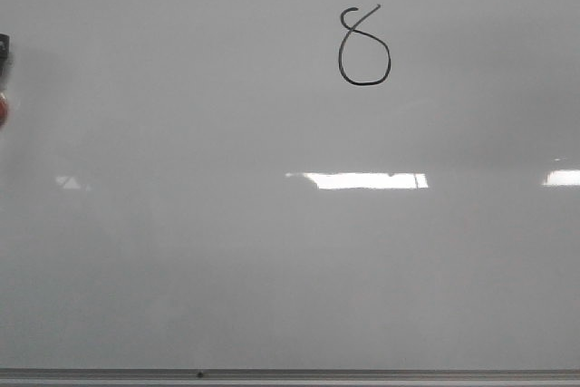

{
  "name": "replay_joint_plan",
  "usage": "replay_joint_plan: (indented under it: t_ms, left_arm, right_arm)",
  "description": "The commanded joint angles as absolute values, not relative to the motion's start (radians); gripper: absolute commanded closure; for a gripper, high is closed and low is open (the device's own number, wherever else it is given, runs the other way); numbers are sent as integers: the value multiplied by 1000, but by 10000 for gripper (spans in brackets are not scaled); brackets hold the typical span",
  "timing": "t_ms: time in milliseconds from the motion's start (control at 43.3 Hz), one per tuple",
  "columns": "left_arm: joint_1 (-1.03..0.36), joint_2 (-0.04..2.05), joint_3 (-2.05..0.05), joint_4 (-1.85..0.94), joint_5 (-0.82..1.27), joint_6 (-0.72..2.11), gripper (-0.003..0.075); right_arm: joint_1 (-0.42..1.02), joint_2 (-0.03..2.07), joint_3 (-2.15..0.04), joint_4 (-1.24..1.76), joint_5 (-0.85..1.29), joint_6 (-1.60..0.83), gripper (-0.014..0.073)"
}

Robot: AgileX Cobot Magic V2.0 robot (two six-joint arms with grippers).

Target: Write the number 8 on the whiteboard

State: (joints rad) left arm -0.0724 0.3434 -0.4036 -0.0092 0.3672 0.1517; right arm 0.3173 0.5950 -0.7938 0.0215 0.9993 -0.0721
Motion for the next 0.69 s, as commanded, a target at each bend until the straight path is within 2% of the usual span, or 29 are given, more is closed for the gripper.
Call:
replay_joint_plan:
  t_ms: [0, 185, 393, 670]
  left_arm:
    - [-47, 264, -335, -21, 189, 139, 741]
    - [-36, 109, -168, -21, 71, 139, 741]
    - [-36, -16, -44, -50, 36, 138, 741]
    - [-36, -18, 19, -114, -15, 138, 741]
  right_arm:
    - [310, 596, -821, 17, 942, -71, 701]
    - [310, 596, -821, 17, 942, -71, 701]
    - [310, 596, -821, 17, 942, -71, 701]
    - [310, 596, -821, 17, 942, -71, 701]
